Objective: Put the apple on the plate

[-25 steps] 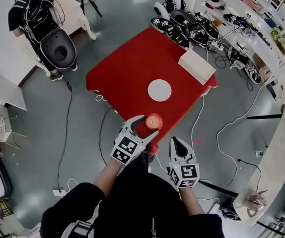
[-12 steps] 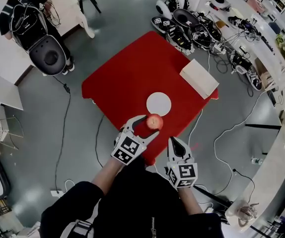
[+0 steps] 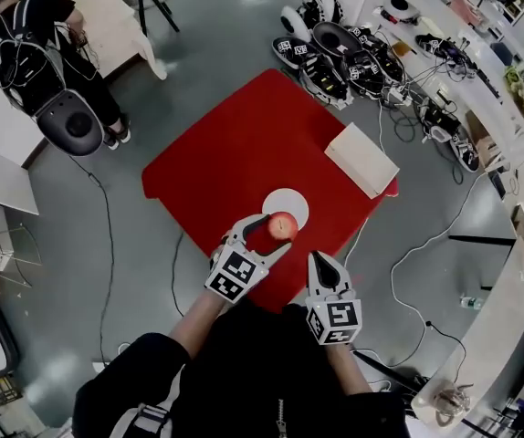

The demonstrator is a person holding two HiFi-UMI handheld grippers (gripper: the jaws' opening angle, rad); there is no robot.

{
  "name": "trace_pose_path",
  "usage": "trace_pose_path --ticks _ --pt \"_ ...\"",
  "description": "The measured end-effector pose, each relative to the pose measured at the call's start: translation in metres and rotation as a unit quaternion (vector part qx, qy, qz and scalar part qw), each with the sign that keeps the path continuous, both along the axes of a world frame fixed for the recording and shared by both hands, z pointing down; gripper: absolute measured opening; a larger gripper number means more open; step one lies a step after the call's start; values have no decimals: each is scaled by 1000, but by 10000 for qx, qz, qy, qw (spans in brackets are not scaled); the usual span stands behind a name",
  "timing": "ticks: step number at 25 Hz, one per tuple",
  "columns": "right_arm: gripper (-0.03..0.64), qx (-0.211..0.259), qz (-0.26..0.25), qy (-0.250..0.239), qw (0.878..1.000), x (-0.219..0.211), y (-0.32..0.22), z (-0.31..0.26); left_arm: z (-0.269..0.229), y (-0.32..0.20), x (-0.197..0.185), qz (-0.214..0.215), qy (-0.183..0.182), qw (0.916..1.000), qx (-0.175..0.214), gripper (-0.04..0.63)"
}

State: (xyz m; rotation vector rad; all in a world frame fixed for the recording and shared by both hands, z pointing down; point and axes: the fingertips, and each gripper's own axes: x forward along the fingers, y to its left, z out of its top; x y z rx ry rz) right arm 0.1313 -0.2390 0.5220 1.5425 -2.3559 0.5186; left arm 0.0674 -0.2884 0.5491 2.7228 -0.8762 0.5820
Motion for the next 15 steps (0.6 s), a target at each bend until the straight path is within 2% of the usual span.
trace_pose_path --ticks 8,15 --pt "11 -49 124 -36 9999 12 -13 14 52 -19 10 -106 -205 9997 -29 305" --pt "11 -122 285 -78 9995 25 -21 18 75 -29 23 -27 -289 9993 -224 305"
